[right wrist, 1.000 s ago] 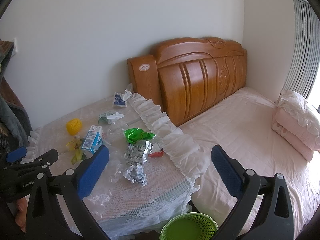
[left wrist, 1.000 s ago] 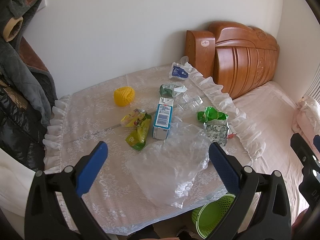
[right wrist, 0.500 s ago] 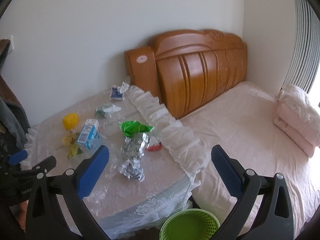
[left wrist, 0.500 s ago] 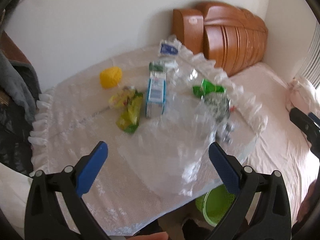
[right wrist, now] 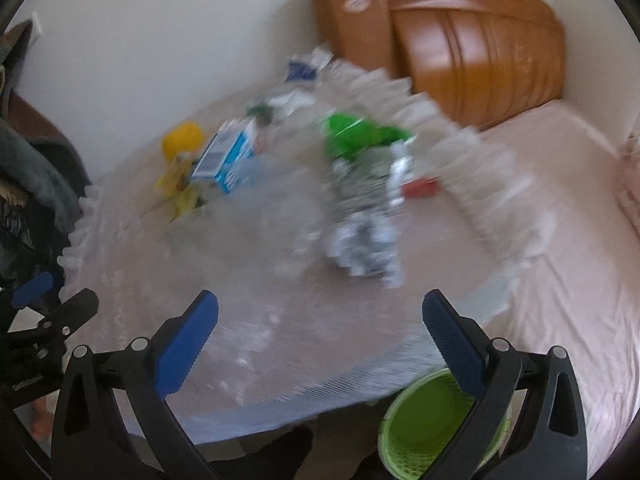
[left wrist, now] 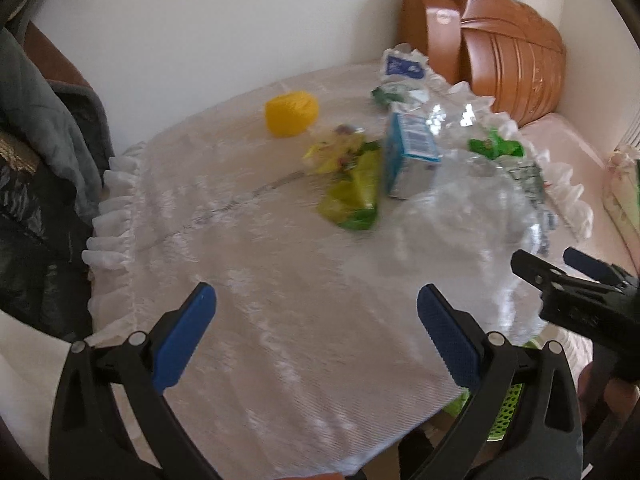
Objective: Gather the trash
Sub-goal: 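Grasp the clear plastic bag with the right tool while the left grasps the milk carton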
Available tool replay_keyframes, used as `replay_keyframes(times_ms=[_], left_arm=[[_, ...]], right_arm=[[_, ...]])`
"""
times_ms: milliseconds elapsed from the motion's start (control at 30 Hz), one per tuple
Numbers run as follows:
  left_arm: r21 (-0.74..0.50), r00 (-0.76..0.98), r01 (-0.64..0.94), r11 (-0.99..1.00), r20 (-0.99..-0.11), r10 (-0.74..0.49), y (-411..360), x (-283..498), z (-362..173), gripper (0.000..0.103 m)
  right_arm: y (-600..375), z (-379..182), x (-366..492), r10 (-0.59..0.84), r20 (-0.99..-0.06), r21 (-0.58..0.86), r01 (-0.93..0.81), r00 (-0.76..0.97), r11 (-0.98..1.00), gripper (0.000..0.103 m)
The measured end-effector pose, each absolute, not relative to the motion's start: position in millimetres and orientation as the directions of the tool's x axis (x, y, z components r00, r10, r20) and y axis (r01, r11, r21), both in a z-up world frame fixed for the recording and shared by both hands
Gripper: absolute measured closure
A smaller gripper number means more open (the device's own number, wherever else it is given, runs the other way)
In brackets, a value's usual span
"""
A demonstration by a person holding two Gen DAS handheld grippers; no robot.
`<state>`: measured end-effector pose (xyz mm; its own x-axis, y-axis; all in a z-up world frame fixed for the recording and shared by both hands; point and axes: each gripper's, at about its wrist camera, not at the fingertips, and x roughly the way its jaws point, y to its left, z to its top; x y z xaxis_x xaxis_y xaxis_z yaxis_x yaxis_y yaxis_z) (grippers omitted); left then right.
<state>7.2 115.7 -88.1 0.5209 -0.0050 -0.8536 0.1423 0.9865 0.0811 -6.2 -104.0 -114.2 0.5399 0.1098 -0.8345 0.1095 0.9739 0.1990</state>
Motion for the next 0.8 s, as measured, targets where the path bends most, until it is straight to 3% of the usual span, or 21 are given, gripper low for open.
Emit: replay_keyframes(times_ms=[133,233,300,400,567,800], left_arm=[[0.110,0.530,0.180,0.977,-0.848,-0.002,128,22,-94,0.006],[0.117,0.530,0.215,0.970,-0.848,-0.015,130,32,-98,0.006],[0.119,0.523,0.230,0.966,-0.852,-0.020,131,41,-101,0.006],[0.100,0.513,0.248,0.964,-0.857,-0.043,127,52,-102,0.006],[0.057,0.512,0.267,0.962,-0.854,-0.091,106,67,-97,0.006],[0.047,0.505,0.314,0.948,-0.854,-0.125,43,107,-97,0.006]], right_arm=[[-93,-140,14,0.113,-0.866,0.236,0.199,0.486,0.951,0.004],[-94,-155,22,0.176,-0.874,0.310,0.241,0.453,0.920,0.031],[-94,-160,23,0.225,-0.867,0.361,0.250,0.444,0.898,0.059],[-96,-162,21,0.275,-0.846,0.423,0.261,0.456,0.868,0.089],[-94,-129,10,0.273,-0.808,0.427,0.201,0.521,0.882,0.095],[-117,-56,-22,0.137,-0.739,0.311,0.153,0.659,0.938,0.096]])
